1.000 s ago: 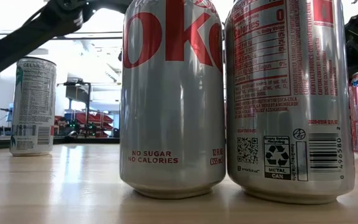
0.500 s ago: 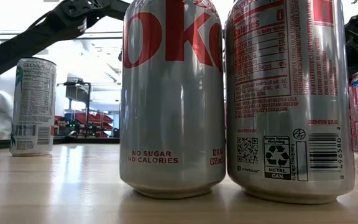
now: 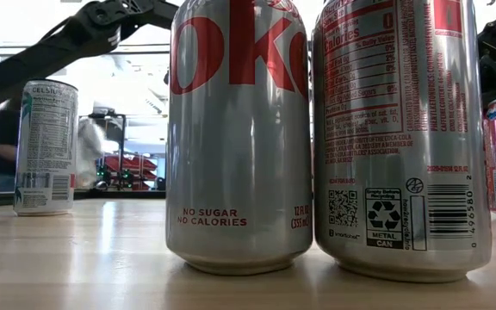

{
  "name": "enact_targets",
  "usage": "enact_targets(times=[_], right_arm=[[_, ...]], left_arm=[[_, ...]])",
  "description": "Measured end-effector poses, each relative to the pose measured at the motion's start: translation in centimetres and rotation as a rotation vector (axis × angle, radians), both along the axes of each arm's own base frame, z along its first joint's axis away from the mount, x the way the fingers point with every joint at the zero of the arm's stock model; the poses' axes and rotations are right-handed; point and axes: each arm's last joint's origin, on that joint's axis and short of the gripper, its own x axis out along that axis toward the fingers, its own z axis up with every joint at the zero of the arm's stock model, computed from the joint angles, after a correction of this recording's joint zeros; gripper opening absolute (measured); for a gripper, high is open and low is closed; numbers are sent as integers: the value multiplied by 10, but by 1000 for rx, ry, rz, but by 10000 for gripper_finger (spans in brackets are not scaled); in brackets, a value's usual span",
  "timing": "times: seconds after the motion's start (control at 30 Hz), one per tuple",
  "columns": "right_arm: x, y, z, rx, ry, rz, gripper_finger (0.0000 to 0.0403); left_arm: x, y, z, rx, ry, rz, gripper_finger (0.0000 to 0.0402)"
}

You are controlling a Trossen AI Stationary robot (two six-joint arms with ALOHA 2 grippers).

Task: Place canned beverage on shelf
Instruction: Put the top white pink soda can on the shelf

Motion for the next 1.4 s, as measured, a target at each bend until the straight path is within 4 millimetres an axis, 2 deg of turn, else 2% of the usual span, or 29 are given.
enact_targets(times=[0.83,1.17,1.4], right_arm=[[0,0,0,0,0,0,29],[0,0,0,0,0,0,29],[0,0,0,0,0,0,29]], left_arm=[[3,-9,-1,-32,-16,16,246],[1,-8,2,-19,-18,38,293],[2,-9,2,-19,-18,36,299]])
